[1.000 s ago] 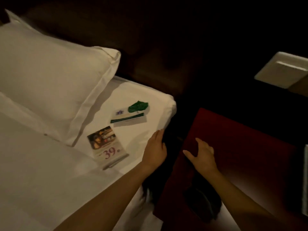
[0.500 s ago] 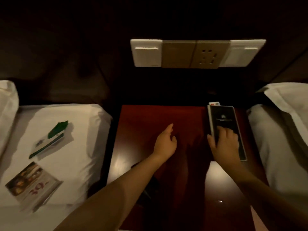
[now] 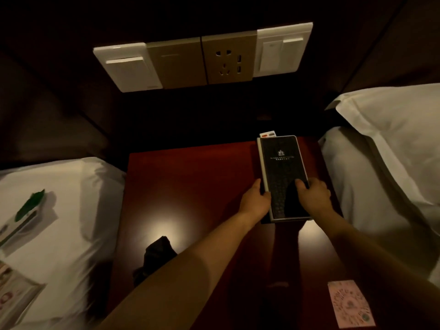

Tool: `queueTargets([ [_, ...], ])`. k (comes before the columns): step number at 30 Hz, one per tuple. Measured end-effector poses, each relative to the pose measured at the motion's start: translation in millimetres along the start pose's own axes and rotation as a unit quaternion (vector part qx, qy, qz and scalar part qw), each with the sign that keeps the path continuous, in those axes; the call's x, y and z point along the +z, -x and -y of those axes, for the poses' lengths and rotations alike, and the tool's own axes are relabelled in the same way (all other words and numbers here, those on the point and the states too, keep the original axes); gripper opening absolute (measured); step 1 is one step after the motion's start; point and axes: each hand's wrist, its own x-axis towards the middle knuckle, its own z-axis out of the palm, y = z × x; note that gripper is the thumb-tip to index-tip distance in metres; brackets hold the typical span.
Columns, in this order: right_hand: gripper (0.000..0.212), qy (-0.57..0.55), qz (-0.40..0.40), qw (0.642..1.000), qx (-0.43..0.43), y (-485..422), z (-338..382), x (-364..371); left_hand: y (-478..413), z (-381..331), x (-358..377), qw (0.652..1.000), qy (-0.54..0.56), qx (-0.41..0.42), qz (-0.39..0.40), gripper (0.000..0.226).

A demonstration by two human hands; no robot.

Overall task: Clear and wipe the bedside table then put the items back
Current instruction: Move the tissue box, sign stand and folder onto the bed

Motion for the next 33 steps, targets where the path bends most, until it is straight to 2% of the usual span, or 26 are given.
queueTargets([
  [4, 0.048, -0.058, -0.006, 0.998, 0.017, -7.1, 4.5, 0.9, -1.7, -4.2, 13.5, 0.999, 0.02, 0.013, -0.046, 0.049],
  [11, 0.037, -0.152, -0.001, 0.988, 0.012, 4.7, 11.7, 24.7, 5.6, 5.0, -4.4, 0.992, 0.031, 0.031, -0.116, 0.051],
  [15, 0.046, -0.121, -0.028, 0.992, -0.007, 19.0, 25.9, 44.7, 14.7, 17.7, -30.0, 0.988, 0.101, 0.02, -0.114, 0.051],
  [21, 0.043, -0.092, -0.015, 0.993, -0.078, 63.3, 69.1, 94.9, 45.5, 45.7, -89.2, 0.969, 0.173, 0.038, -0.174, 0.049],
  [27, 0.041, -0.082, 0.033, 0.986, -0.14, 129.6, 125.1, 169.0, 84.1, 93.7, -172.1, 0.937, 0.201, 0.037, -0.282, 0.046],
  [33, 0.037, -0.06, 0.09, 0.97, -0.216, 216.0, 162.7, 253.6, 143.6, 164.9, -252.5, 0.888, 0.237, 0.018, -0.394, 0.047],
])
